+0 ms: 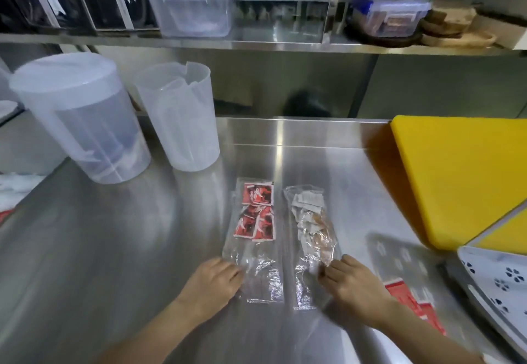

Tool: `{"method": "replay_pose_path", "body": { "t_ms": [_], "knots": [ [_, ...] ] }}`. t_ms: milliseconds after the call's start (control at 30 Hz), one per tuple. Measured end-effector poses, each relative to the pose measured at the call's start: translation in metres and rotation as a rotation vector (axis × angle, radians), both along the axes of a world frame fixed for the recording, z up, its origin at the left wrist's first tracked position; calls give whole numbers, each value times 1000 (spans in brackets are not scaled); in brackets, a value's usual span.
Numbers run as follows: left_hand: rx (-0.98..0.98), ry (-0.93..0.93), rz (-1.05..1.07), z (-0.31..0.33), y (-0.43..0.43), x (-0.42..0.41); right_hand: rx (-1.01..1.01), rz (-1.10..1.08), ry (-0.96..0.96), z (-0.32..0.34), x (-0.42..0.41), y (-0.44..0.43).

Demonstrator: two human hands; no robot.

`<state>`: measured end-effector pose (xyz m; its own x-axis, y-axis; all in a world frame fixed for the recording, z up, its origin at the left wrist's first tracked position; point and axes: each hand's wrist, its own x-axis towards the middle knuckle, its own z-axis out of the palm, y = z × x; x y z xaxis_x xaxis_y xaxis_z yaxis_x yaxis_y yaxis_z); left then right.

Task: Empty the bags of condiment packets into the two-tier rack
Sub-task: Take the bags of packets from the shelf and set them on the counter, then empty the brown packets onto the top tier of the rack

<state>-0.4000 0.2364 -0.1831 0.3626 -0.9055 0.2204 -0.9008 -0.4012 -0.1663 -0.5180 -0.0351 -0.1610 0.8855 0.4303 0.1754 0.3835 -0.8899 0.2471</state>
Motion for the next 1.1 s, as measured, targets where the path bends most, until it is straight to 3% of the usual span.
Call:
{"method": "replay_pose_path", "body": {
  "t_ms": [233,333,400,467,533,600,667,733,833,933,1100],
  "knots": [
    [73,254,183,-5,2,-21,105,-194,213,-6,-9,13],
    [92,646,382,12,4,-13,89,-260,323,13,-2,11],
    [226,892,415,23,3,-4,176,-270,590,21,6,3],
    [267,1012,416,35,-8,0,392,-384,846,31,13,-2],
    [-43,1133,461,47,-28,-5,640,-477,779,36,18,-5],
    [-446,1298,529,53,-53,-13,799,-548,543,33,20,-1],
    [-653,1484,600,53,-76,-21,881,-627,354,26,22,8],
    [-679,1629,672,49,-95,-29,894,-670,362,15,25,17],
    [-682,1775,761,41,-114,-38,876,-728,536,-4,24,29],
    [-757,1944,849,40,-123,-45,839,-753,551,-21,22,38],
    [-775,1923,1027,44,-136,-49,799,-779,484,-26,20,43]
  ]
}}
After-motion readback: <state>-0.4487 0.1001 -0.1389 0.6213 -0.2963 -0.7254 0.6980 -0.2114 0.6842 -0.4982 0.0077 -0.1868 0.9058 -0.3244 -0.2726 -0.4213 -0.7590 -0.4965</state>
